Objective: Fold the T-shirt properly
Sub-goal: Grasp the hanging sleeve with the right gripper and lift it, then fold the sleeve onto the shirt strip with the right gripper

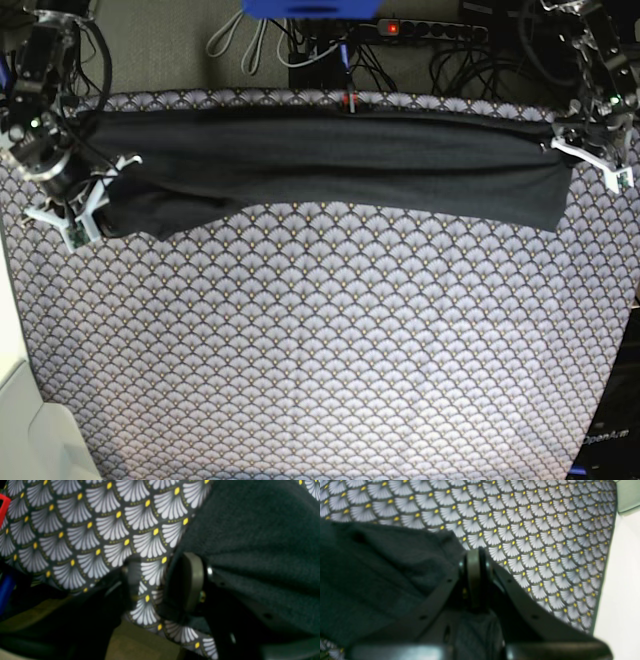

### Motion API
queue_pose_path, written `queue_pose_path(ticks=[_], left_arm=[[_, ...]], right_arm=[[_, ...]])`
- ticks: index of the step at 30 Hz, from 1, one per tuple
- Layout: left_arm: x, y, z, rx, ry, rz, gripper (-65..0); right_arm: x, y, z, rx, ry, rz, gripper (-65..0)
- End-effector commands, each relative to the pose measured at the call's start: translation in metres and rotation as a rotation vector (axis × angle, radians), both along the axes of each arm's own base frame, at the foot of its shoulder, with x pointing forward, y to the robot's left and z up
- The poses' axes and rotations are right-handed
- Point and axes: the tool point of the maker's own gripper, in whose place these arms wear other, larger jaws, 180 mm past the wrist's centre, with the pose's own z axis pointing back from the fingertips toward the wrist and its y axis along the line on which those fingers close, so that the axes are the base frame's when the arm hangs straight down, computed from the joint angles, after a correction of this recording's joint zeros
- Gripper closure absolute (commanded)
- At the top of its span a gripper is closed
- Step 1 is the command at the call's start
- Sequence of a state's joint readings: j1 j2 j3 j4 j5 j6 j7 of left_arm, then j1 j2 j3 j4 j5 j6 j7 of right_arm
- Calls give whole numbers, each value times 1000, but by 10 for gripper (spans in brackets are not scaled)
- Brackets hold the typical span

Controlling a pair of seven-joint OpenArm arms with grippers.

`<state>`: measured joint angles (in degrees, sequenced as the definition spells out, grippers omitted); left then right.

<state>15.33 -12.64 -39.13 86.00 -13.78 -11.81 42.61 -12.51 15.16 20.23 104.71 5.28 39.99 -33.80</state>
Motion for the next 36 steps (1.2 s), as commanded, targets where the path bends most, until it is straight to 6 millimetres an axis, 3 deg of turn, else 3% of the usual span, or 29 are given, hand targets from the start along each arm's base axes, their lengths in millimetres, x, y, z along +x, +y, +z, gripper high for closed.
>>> queue_pose_path(ticks=[1,6,11,19,26,36], left_arm=[[6,7,11,28,-27,-7,-262],[5,5,9,23,-22,-20,-264],[9,-5,8,16,-19,-103,-263],[10,-4,9,20,-20,-107,-263],[10,-4,9,20,-21,-107,-263],[10,-4,9,21,-21,-109,-263]], right_arm=[[-1,5,9,11,-35,14,0],[-20,11,7,5,-16,27,0],[-29,-8,9,-1,-20,-44,0],[-44,-34,7,8,-18,-175,0],[-61,-34,-4,13,30,-181,0],[-66,-30,-10,34,43,-191,0]])
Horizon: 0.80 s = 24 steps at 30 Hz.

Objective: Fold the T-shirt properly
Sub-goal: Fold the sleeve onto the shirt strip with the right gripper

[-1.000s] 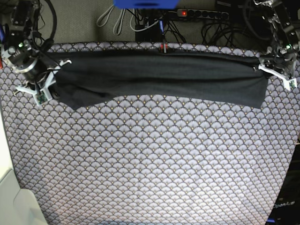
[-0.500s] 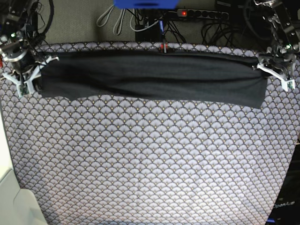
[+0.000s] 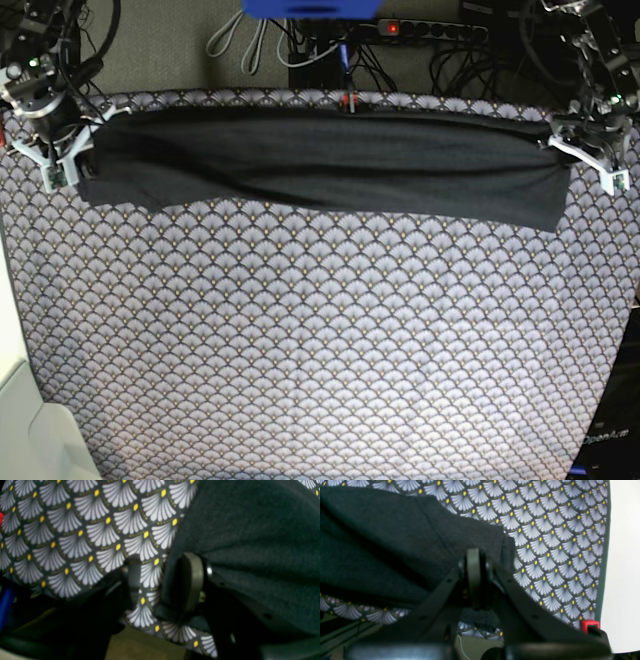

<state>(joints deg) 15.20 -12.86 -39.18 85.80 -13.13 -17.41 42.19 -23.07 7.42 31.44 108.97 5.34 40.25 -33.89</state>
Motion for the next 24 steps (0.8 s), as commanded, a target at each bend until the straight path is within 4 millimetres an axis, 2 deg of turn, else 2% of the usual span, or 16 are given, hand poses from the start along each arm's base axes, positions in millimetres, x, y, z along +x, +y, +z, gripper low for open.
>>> queue_pose_path(ticks=[1,3,12,24], left_arm=[[5,6,9,21,-19,-12,-263],[5,6,9,21,-19,-12,-263],[5,6,10,24,-22,-11,-263],[6,6,10,24,-23,-13,-263]], right_arm=[[5,-2,10,-4,-40,6,0],[4,-3,9,-2,-35,1,0],[-11,-4,-25,60,49,-42,0],[-19,-10,-25,60,47,-74,0]])
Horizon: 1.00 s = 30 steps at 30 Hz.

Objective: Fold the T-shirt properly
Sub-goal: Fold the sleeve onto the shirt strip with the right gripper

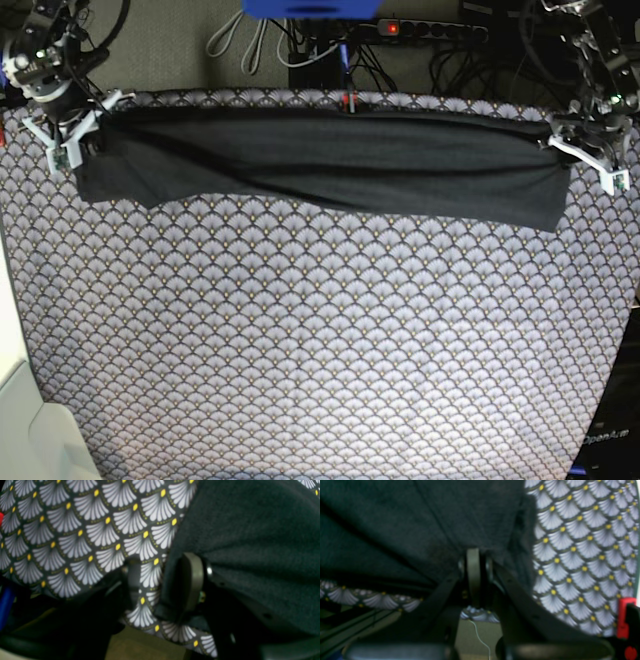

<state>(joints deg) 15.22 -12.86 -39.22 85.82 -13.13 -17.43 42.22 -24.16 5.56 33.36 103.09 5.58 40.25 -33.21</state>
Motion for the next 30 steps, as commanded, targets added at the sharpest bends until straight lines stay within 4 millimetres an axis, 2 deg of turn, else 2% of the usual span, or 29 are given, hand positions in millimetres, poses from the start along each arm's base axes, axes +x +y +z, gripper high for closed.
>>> queue_pose_path(ticks=[1,15,18,22,25,30], left_arm=[[6,6,11,24,-25,-13,-263],[6,6,11,24,-25,-13,-263],[6,6,11,24,-25,-13,-263],[6,6,11,24,-25,-13,-263],[6,6,11,24,-25,-13,-263],[6,5,11,22,-24,-13,-263]], right_arm=[[5,-4,10,-12,-37,1,0],[2,2,0,19,-14,-13,-3],[2,2,0,19,-14,-13,-66],[3,2,0,18,-14,-11,-210],[2,-1,1,13,-15,-17,-291],[4,-23,10,-16,-43,-77,-311]])
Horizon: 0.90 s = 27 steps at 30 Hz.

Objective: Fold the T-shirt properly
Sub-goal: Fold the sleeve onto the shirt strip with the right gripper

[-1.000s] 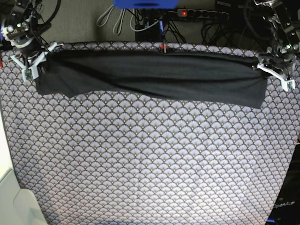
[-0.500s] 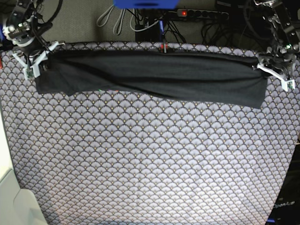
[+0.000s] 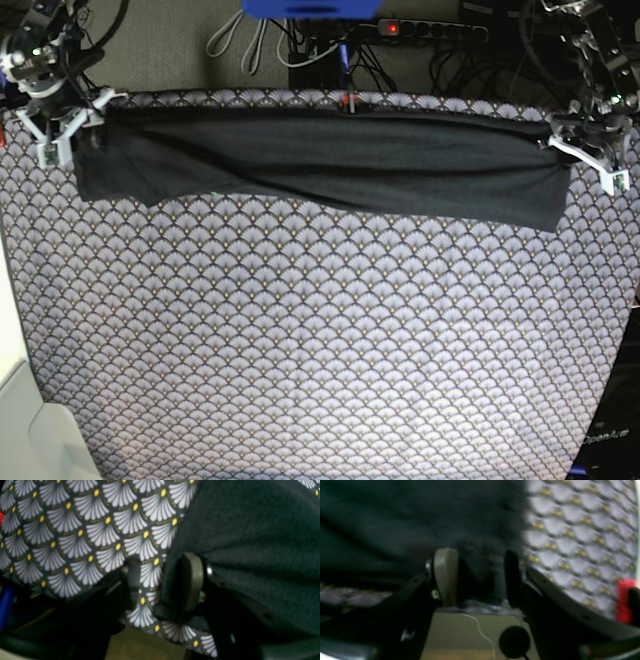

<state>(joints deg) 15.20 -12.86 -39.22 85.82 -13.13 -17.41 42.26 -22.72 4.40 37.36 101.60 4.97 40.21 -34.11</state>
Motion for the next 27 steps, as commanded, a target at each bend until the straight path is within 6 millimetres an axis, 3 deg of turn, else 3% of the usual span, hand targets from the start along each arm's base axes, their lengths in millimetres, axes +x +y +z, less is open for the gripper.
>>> queue_pose_path(ticks=[1,5,12,14,19,24,27], left_arm=[[6,5,11,21,-25,-13,-263],[7,5,11,20,-26,-13,-263],[5,5,10,15,-26,-7,-263],[4,6,10,16,-25,-6,-265],[6,6,11,17,-29,-7,-265],[6,6,12,18,-32,-5,-265],[6,6,12,15,-33,-5,-265]], right_arm=[[10,-9,16,-17,-63,-13,-311],[3,-29,23,-43,-73,-68,-311],[4,-30,28,-54,-84,-68,-311],[8,-23,35,-63,-102,-46,-310],[27,16,53,-65,-145,60,-310],[37,35,31,-14,-73,97,-308],[39,36,8,41,-32,78,-267]])
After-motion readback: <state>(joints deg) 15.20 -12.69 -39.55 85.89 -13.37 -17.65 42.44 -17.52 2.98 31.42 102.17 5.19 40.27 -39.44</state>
